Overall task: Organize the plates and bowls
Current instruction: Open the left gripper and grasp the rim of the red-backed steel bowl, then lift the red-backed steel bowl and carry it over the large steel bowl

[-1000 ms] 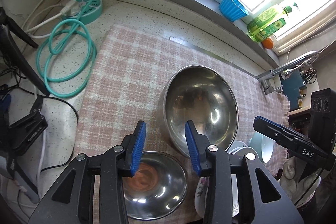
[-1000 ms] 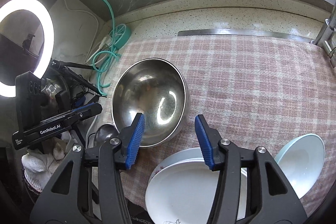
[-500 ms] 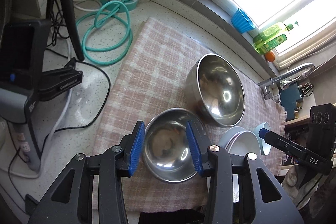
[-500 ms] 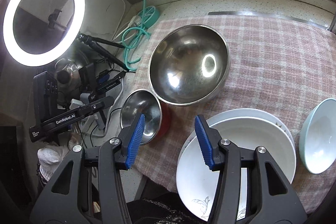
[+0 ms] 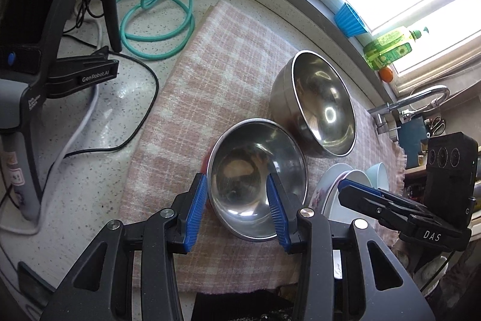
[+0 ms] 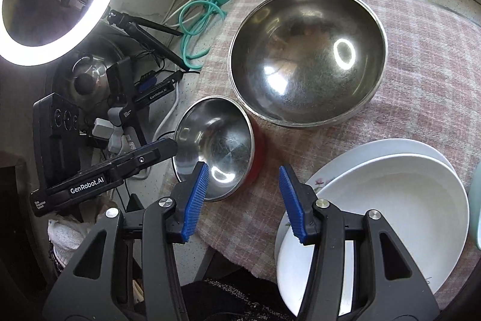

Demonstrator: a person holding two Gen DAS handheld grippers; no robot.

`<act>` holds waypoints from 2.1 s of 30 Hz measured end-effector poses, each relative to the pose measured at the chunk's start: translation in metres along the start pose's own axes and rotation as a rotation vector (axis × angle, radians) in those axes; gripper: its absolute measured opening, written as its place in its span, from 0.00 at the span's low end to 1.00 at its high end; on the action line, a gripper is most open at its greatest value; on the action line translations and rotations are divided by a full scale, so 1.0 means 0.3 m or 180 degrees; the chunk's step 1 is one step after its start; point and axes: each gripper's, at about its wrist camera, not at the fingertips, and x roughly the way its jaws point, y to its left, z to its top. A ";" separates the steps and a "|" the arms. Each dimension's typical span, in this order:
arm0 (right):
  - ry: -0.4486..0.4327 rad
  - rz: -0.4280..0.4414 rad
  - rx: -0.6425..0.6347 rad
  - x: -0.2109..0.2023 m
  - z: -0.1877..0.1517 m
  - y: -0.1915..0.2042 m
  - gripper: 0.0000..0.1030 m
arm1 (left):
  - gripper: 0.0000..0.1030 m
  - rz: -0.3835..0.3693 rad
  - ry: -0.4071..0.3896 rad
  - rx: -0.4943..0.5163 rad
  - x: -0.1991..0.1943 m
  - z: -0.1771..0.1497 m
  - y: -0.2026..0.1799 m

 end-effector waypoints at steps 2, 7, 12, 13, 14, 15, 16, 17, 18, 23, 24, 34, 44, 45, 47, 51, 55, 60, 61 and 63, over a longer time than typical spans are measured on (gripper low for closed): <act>0.0038 -0.0025 -0.0020 0.023 0.000 0.006 0.50 | 0.37 0.0024 -0.0005 0.0016 0.004 -0.005 0.002; 0.0084 -0.0081 -0.0080 0.056 0.005 0.022 0.48 | 0.36 0.0030 -0.0007 0.0009 -0.001 -0.005 0.009; 0.0102 -0.0137 -0.0070 0.070 0.013 0.011 0.44 | 0.36 0.0086 -0.0021 -0.0006 0.003 0.001 0.022; 0.0105 -0.0141 -0.0068 0.071 0.014 0.009 0.43 | 0.36 0.0081 -0.0023 -0.0019 0.003 0.001 0.026; 0.0111 -0.0152 -0.0070 0.074 0.015 0.008 0.42 | 0.36 0.0080 -0.0021 -0.0015 0.002 -0.001 0.028; 0.0120 -0.0165 -0.0074 0.077 0.016 0.007 0.40 | 0.36 0.0096 -0.0019 0.0002 0.004 -0.001 0.028; 0.0128 -0.0176 -0.0080 0.081 0.017 0.006 0.38 | 0.35 0.0112 -0.0015 0.0010 0.005 -0.002 0.028; 0.0135 -0.0188 -0.0086 0.083 0.018 0.006 0.38 | 0.35 0.0118 -0.0008 0.0008 0.009 -0.004 0.026; 0.0136 -0.0191 -0.0091 0.085 0.018 0.007 0.37 | 0.35 0.0123 0.0001 0.0005 0.011 -0.005 0.026; 0.0155 -0.0279 -0.0208 0.097 0.019 0.023 0.26 | 0.25 0.0175 0.0014 0.0012 0.026 -0.004 0.032; 0.0172 -0.0294 -0.0215 0.103 0.020 0.023 0.23 | 0.22 0.0198 0.0023 0.0021 0.032 -0.004 0.034; 0.0256 -0.0312 -0.0210 0.138 0.015 0.023 0.12 | 0.11 0.0299 0.0059 0.0123 0.062 -0.022 0.018; 0.0166 -0.0329 -0.0273 0.108 0.002 0.059 0.12 | 0.11 0.0428 -0.0054 0.0232 0.024 -0.037 -0.012; 0.0141 -0.0325 -0.0290 0.097 0.000 0.066 0.12 | 0.11 0.0429 -0.0079 0.0237 0.013 -0.038 -0.015; 0.0094 -0.0303 -0.0320 0.075 -0.001 0.079 0.12 | 0.11 0.0440 -0.0136 0.0253 -0.009 -0.039 -0.023; 0.0014 -0.0238 -0.0327 0.025 0.000 0.096 0.12 | 0.11 0.0430 -0.0203 0.0271 -0.047 -0.035 -0.032; -0.0072 -0.0198 -0.0372 -0.033 0.008 0.115 0.12 | 0.11 0.0407 -0.0272 0.0300 -0.082 -0.030 -0.051; -0.0206 -0.0156 -0.0396 -0.101 0.027 0.132 0.12 | 0.11 0.0368 -0.0350 0.0354 -0.110 -0.006 -0.086; -0.0235 -0.0151 -0.0397 -0.115 0.031 0.132 0.12 | 0.11 0.0359 -0.0367 0.0367 -0.114 0.001 -0.094; -0.0295 -0.0152 -0.0392 -0.142 0.041 0.129 0.12 | 0.11 0.0340 -0.0399 0.0393 -0.119 0.012 -0.115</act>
